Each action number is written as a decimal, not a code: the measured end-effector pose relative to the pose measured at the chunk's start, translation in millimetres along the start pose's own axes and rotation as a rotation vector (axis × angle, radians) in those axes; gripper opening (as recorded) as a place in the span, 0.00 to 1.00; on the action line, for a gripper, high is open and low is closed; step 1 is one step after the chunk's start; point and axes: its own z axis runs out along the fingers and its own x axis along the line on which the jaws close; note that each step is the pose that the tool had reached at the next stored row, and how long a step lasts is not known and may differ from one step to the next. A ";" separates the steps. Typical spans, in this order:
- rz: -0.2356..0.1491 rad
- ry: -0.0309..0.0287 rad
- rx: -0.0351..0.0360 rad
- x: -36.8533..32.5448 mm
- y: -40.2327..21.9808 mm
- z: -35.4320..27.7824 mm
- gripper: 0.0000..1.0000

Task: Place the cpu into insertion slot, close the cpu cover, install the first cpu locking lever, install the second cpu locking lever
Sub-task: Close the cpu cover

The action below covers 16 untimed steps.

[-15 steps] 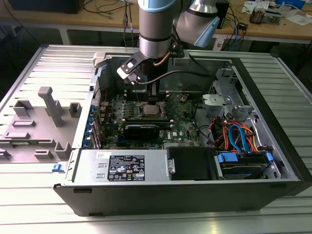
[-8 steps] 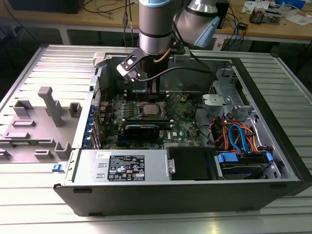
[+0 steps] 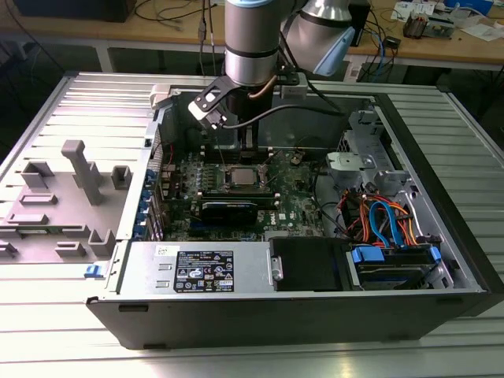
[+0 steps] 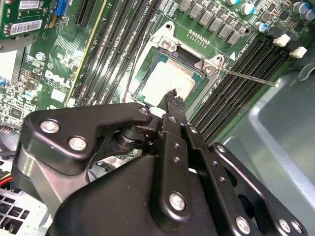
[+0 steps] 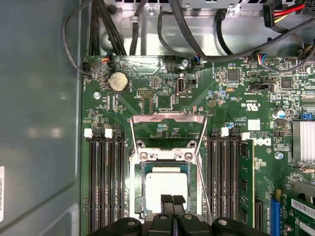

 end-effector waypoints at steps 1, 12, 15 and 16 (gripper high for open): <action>0.000 0.0001 0.0000 0.0 0.0 -0.9 0.11; 0.000 0.0001 -0.0014 -0.3 0.3 -15.2 0.11; 0.000 0.0001 -0.0019 -0.4 0.3 -20.9 0.11; 0.000 0.0001 -0.0021 -0.4 0.4 -22.8 0.11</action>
